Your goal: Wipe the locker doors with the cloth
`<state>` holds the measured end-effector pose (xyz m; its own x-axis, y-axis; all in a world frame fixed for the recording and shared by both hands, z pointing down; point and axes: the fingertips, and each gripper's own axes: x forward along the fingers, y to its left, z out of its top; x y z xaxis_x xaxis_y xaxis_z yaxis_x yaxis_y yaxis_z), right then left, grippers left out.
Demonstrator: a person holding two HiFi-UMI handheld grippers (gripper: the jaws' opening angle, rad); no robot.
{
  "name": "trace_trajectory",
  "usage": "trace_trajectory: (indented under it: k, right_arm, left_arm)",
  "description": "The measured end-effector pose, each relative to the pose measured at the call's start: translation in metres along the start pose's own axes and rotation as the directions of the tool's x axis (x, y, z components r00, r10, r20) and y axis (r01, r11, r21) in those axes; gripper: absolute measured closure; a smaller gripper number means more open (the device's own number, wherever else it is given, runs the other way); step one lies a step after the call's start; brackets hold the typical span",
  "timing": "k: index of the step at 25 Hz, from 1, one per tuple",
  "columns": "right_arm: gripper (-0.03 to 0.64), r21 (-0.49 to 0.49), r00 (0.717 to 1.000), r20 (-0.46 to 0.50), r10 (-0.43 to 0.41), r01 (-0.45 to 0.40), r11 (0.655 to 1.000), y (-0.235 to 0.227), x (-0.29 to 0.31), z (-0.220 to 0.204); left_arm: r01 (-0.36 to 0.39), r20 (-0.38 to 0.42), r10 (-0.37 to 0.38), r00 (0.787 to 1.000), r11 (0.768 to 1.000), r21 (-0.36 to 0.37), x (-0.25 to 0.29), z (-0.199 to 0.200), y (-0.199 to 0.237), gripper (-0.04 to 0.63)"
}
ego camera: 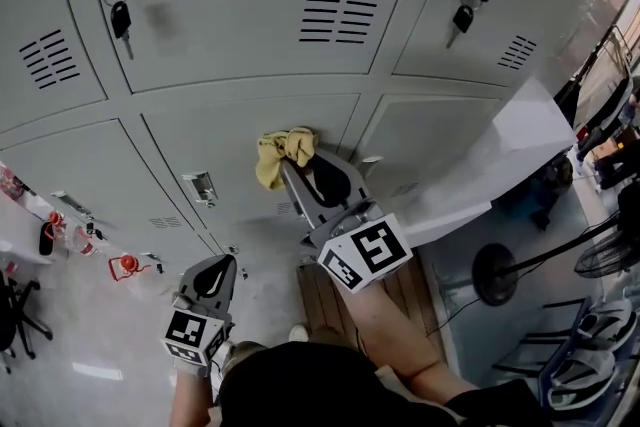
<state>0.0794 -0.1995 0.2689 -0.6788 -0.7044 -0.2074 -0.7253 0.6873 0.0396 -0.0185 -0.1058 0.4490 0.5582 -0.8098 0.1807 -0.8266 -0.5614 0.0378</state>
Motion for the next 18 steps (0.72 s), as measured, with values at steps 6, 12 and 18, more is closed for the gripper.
trace_trajectory:
  k: [6, 12, 18]
  right_arm:
    - [0.503, 0.021, 1.000, 0.004, -0.020, 0.020, 1.000, -0.024, -0.017, 0.000]
    - [0.503, 0.028, 1.000, 0.003, -0.021, 0.021, 0.999, -0.036, -0.026, -0.001]
    - [0.504, 0.054, 1.000, 0.013, -0.023, 0.022, 0.998, -0.040, -0.029, -0.003]
  left_arm:
    - [0.009, 0.009, -0.009, 1.000, 1.000, 0.010, 0.016, 0.000, -0.018, 0.586]
    - [0.008, 0.013, -0.008, 1.000, 1.000, 0.016, 0.026, 0.000, -0.030, 0.586]
    - [0.003, -0.002, -0.003, 1.000, 1.000, 0.001, 0.029, 0.000, -0.034, 0.586]
